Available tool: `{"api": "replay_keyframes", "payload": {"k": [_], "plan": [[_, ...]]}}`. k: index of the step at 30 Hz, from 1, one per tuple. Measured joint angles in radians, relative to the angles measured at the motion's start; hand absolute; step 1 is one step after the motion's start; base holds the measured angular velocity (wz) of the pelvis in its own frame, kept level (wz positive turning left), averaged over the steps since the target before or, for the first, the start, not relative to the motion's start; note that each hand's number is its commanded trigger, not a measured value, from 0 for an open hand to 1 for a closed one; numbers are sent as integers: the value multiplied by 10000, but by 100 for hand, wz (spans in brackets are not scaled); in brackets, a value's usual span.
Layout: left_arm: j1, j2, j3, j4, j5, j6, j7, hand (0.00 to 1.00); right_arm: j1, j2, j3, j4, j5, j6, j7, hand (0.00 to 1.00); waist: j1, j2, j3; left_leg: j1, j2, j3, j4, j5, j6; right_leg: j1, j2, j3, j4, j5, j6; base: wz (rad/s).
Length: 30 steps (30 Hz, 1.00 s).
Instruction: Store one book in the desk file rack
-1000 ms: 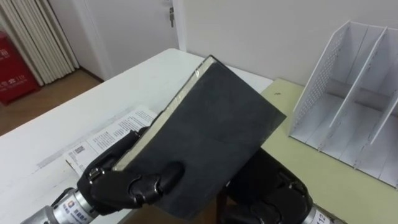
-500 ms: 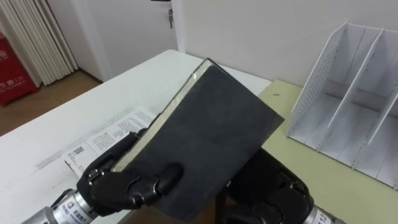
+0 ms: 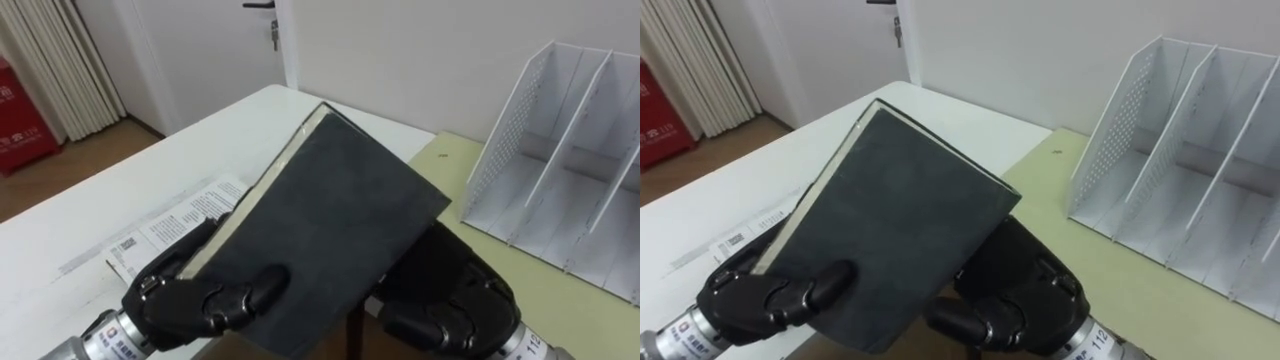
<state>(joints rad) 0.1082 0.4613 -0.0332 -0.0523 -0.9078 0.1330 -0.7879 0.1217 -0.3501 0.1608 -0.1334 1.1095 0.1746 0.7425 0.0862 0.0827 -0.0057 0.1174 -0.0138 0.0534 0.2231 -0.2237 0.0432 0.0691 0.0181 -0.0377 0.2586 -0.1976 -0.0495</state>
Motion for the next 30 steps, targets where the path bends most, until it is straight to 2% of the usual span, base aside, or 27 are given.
{"api": "replay_keyframes", "payload": {"k": [4, 9, 13, 29, 30], "plan": [[0, 24, -1, 6, 0, 57, -2, 100, 0, -2, -19, 0, 2, 0, 0, 100, -4, 1, 6, -1, 1, 0, -9, 0, 0, 0, 1, -3, -7, 0, 0, 0], [-1, 346, -9, 1, 69, 100, -101, 100, -1, -29, -84, 1, -149, -2, -1, 100, -39, -3, 35, -24, 2, 7, -25, 0, 0, -15, 9, 11, 6, 0, 1, 0], [0, 367, -107, -120, 193, 100, -524, 100, -23, -20, -89, -1, -180, -10, -3, 100, -12, -1, 62, -49, 1, 18, -40, -1, -2, -140, 17, 46, 47, -2, 2, 0], [0, 372, -113, -264, 286, 157, -567, 100, -123, -65, -146, -16, -299, -71, -91, 100, -52, 0, 67, -19, 6, 66, -7, -5, -11, -189, 16, 73, 142, -18, -12, 0], [0, 372, -112, -221, 299, 157, -567, 31, -141, -67, -249, -57, -511, -70, -92, 100, -64, 3, 65, -18, 6, 66, -1, -5, -11, -187, 16, 77, 147, -18, -12, 0]]}}
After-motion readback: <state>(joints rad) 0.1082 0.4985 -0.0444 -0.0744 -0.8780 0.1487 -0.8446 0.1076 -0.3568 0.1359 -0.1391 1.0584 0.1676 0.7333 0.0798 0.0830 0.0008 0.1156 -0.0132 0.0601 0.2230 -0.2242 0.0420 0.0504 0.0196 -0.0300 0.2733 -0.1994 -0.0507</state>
